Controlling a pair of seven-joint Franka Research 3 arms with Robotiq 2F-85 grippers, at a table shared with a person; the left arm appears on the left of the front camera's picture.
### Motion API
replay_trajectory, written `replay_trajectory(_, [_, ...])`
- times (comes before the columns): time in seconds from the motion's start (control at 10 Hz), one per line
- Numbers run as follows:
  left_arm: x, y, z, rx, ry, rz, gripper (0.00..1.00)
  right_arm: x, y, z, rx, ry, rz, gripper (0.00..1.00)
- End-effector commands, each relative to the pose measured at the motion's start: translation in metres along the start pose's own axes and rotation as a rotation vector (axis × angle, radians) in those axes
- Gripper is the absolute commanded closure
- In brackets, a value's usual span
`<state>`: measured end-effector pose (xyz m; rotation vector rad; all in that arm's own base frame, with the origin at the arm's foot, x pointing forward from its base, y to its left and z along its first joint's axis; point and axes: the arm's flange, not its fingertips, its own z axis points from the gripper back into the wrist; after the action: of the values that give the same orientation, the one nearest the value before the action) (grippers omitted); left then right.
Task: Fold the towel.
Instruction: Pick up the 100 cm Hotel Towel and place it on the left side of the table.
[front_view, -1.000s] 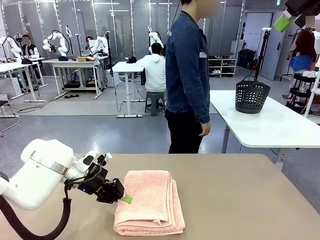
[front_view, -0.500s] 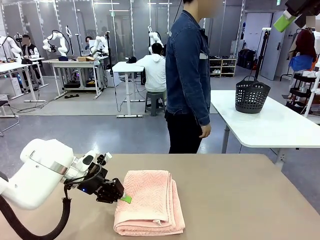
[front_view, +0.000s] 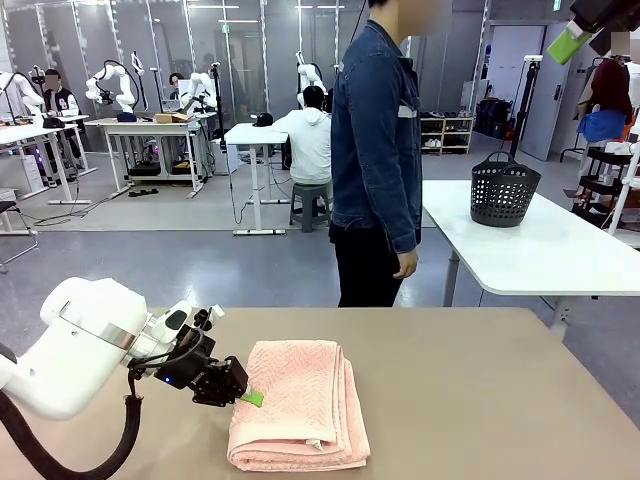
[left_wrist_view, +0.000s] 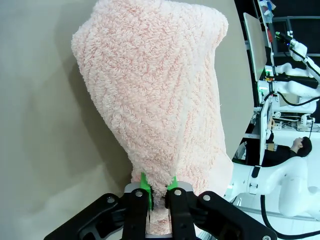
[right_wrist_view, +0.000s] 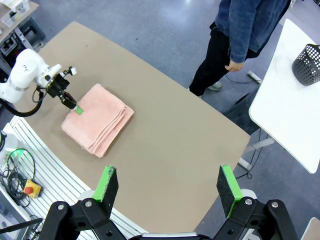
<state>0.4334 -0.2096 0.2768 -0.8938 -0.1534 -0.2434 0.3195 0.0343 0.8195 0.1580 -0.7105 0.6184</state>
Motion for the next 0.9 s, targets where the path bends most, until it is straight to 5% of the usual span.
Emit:
replay_trajectory(0.0, [0.003, 0.007, 0.022, -0.012, -0.011, 0.022, 0.87, 0.0, -0.002, 0.001, 0.0, 0.01, 0.008, 0.0])
replay_trajectory(0.8, [-0.021, 0.153, 0.276, 0.058, -0.015, -0.021, 0.87, 0.0, -0.002, 0.001, 0.0, 0.01, 0.008, 0.0])
